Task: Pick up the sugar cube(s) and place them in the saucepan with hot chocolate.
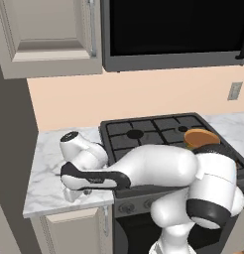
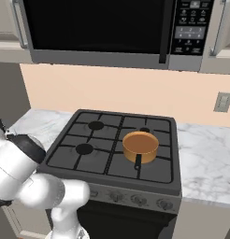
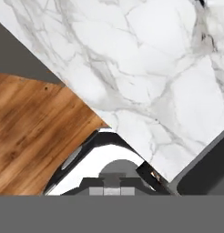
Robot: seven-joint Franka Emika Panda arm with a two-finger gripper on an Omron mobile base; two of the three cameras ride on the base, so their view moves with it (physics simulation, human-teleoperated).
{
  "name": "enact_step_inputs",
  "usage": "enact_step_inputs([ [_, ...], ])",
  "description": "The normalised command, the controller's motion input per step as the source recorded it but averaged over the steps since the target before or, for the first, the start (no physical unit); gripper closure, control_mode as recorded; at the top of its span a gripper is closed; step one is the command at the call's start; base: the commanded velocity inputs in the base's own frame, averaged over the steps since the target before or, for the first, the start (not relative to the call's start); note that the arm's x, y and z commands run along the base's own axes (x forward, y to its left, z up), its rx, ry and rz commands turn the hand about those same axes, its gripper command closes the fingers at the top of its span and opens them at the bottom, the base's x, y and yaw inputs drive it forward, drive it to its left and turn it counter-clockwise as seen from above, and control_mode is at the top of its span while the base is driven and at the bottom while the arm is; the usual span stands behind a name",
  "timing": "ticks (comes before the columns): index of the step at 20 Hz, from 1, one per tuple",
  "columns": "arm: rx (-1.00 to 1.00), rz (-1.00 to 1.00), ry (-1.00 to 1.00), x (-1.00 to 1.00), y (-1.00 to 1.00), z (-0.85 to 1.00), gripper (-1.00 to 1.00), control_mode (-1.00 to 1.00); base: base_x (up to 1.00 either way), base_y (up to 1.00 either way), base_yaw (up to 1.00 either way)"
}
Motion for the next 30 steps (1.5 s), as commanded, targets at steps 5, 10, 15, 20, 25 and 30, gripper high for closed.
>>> enact_step_inputs([
  [5, 0.00, -0.13, -0.16, -0.45, -0.76, 0.45, 1.00, -1.00, 0.00, 0.00, 0.00],
  [10, 0.00, -0.12, -0.21, -0.17, -0.81, 0.71, 1.00, -1.00, 0.00, 0.00, 0.00],
  [15, 0.00, -0.13, -0.20, -0.10, -0.91, 0.68, 1.00, -1.00, 0.00, 0.00, 0.00],
  [20, 0.03, -0.17, -0.14, -0.05, -1.00, 0.66, 1.00, -1.00, 0.00, 0.00, 0.00],
  [25, 0.05, -0.21, -0.16, 0.00, -1.00, 0.72, 1.00, -1.00, 0.00, 0.00, 0.00],
  [30, 0.06, -0.21, -0.13, 0.00, -1.00, 0.70, 1.00, -1.00, 0.00, 0.00, 0.00],
])
